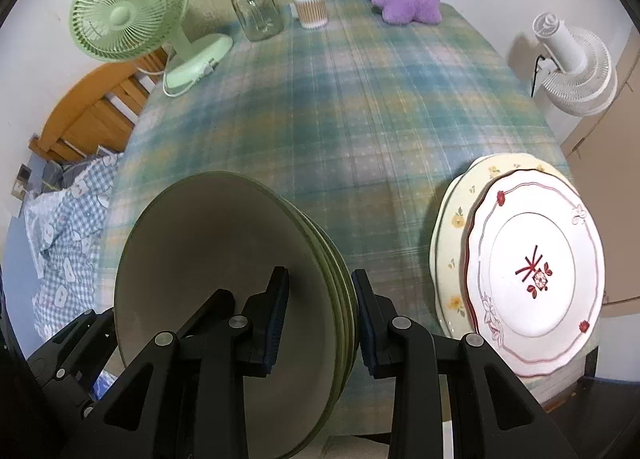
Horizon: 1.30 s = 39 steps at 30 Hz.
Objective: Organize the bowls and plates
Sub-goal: 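Lift the nested bowl stack with both tools and carry it over the plate stack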
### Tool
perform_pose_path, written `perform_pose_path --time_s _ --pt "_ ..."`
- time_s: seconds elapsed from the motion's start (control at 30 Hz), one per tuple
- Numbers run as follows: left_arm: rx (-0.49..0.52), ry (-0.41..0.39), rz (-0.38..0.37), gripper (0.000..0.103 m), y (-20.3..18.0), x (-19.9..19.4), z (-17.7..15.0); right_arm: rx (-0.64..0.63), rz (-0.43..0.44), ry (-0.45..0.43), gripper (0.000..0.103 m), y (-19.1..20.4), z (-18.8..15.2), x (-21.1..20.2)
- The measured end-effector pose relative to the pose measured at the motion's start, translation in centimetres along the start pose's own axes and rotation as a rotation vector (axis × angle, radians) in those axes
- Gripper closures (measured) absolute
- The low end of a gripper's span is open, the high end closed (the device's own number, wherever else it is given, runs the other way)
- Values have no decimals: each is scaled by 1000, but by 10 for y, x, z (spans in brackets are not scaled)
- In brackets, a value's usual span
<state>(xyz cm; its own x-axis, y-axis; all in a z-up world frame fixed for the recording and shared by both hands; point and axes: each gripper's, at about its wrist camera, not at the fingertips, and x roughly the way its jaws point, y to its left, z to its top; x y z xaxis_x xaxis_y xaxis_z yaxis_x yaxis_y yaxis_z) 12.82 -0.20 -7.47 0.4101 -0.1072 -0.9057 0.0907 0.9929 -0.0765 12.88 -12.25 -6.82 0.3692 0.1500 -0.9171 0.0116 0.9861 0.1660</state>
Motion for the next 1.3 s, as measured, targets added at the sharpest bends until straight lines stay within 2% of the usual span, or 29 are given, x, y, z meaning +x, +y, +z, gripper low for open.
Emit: perform_pose_path --time_s 0.27,0.67,1.3 --pt "25 -25 -2 59 2 -22 1 27 -4 -32 68 10 -3 -24" --pt "9 -58 28 60 -27 -32 1 6 26 -52 68 -17 2 -38" --pt "-21 -74 36 61 -122 -25 20 -30 20 -58 68 -114 34 -60"
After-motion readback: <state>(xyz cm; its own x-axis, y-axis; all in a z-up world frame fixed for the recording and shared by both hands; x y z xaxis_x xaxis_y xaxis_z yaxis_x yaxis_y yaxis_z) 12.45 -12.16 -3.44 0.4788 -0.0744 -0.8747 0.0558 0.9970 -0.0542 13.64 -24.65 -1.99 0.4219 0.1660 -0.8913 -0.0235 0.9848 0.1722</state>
